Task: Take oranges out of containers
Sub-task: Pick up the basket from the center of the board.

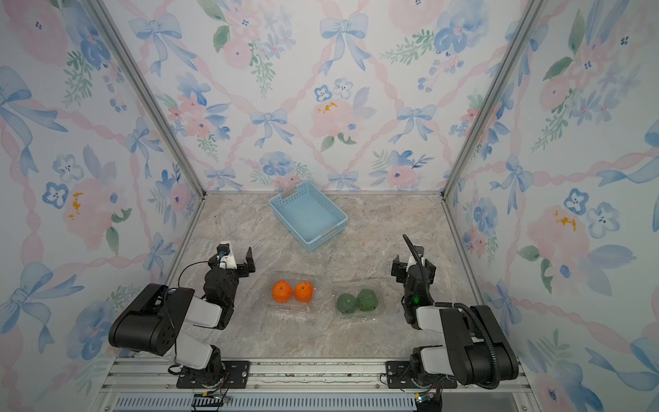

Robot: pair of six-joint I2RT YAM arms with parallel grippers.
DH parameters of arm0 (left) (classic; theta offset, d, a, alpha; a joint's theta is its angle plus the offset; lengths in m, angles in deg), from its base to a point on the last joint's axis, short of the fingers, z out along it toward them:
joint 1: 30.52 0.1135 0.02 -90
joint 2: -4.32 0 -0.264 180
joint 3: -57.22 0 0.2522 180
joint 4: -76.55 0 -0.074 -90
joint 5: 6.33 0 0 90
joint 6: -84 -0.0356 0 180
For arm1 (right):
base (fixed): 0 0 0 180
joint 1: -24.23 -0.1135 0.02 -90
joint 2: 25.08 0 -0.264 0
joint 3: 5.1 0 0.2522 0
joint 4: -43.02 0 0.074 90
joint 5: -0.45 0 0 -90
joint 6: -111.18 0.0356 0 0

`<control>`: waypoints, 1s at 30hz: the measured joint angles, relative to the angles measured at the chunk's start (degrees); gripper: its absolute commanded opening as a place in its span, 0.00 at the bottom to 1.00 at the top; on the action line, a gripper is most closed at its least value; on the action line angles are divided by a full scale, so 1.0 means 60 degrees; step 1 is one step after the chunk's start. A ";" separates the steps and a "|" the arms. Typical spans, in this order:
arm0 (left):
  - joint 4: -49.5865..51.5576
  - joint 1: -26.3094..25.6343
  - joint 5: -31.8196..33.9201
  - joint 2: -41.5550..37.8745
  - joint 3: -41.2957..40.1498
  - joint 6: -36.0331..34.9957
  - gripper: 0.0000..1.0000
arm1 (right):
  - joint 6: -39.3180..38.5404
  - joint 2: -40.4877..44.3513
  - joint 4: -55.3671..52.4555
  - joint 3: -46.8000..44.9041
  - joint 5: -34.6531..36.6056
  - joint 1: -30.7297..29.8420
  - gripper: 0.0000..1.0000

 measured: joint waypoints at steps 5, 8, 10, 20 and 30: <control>0.0000 0.0000 0.0000 0.0000 0.0000 0.0000 0.98 | 0.0000 0.0000 0.0000 0.0000 -0.0022 0.0000 0.97; 0.0000 0.0000 0.0000 0.0000 0.0000 0.0000 0.98 | 0.0000 0.0000 0.0000 0.0000 -0.0029 0.0007 0.97; 0.0000 0.0004 0.0000 0.0000 0.0000 -0.0004 0.98 | 0.0000 0.0000 0.0000 0.0000 -0.0033 0.0011 0.97; 0.0007 0.0138 -0.0036 0.0000 0.0018 0.0000 0.98 | 0.0000 0.0000 0.0000 0.0011 -0.0120 0.0018 0.97; 0.0091 0.0233 -0.0109 -0.0025 0.0062 0.0007 0.98 | 0.0004 0.0000 -0.0007 0.0044 -0.0095 0.0018 0.97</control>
